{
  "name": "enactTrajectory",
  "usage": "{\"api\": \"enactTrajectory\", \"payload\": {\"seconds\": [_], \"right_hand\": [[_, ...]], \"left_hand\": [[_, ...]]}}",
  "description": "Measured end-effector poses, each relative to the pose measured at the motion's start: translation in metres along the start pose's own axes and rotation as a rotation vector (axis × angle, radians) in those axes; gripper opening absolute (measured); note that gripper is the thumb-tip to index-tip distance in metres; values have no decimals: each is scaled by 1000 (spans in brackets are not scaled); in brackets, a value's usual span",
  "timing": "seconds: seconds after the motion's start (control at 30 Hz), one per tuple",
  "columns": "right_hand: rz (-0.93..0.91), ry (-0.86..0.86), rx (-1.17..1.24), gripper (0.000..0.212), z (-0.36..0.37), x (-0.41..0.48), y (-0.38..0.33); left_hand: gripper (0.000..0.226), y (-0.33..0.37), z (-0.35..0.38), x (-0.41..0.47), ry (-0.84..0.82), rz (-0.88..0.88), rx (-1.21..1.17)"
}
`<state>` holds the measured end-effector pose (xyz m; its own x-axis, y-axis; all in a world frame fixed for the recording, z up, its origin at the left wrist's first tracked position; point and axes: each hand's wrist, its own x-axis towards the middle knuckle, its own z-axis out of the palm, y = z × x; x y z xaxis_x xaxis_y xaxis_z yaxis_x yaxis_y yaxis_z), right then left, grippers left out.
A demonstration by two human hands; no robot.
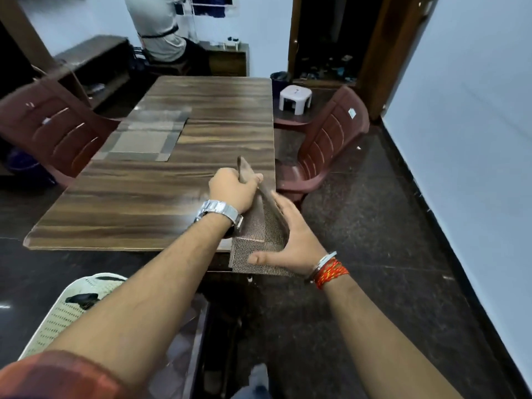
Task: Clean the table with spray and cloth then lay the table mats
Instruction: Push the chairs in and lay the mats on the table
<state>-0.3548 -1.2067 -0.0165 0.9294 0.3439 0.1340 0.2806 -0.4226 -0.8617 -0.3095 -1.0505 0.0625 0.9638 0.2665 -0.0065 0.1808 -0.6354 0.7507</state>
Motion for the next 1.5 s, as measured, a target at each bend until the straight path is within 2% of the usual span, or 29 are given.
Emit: {"api": "enactTrajectory", "payload": {"seconds": [0.13, 0.2, 0.3, 0.43, 0.57, 0.67, 0.73, 0.8, 0.87, 0.97, 1.03, 1.1, 1.17, 1.3, 1.4, 1.5], "right_hand": [[-181, -54, -185, 120, -17, 20, 15], [-228, -68, -294, 104, -27, 37, 39], [-214, 89, -451, 63, -45, 71, 70], [-200, 302, -609, 42, -69, 134, 82], [-94, 283, -623, 21, -90, 200, 85], [-30, 184, -608, 21, -105, 248, 96], [-34, 75, -668, 25, -113, 283, 105], [-67, 5, -731, 27, -121, 313, 111], [-111, -57, -667, 26, -135, 342, 118], [-108, -280, -547, 29, -158, 381, 126], [-79, -414, -511, 28, -170, 403, 130], [-99, -407, -512, 20, -174, 422, 137], [-130, -329, -530, 16, -171, 442, 142], [-57, -218, -453, 15, -155, 481, 149], [-25, -179, -434, 22, -143, 517, 151], [-28, -193, -453, 39, -137, 550, 150]], "left_hand": [[46, -3, 13, 51, 51, -128, -76], [45, -5, 20, 79, 71, -191, -118], [47, -12, 31, 126, 69, -268, -144], [58, -16, 47, 182, 43, -377, -290], [54, -5, 69, 217, -17, -469, -620], [41, 3, 89, 238, -73, -539, -771], [30, 9, 103, 257, -23, -550, -802], [25, 12, 114, 273, 91, -556, -803], [23, 14, 126, 295, 252, -617, -840], [17, 23, 136, 318, 389, -714, -934], [21, 31, 139, 329, 450, -744, -907], [29, 37, 142, 338, 502, -741, -872], [48, 42, 147, 350, 524, -743, -831], [63, 50, 166, 380, 386, -713, -613], [80, 42, 185, 409, 301, -710, -495], [85, 31, 191, 439, 293, -715, -455]]}}
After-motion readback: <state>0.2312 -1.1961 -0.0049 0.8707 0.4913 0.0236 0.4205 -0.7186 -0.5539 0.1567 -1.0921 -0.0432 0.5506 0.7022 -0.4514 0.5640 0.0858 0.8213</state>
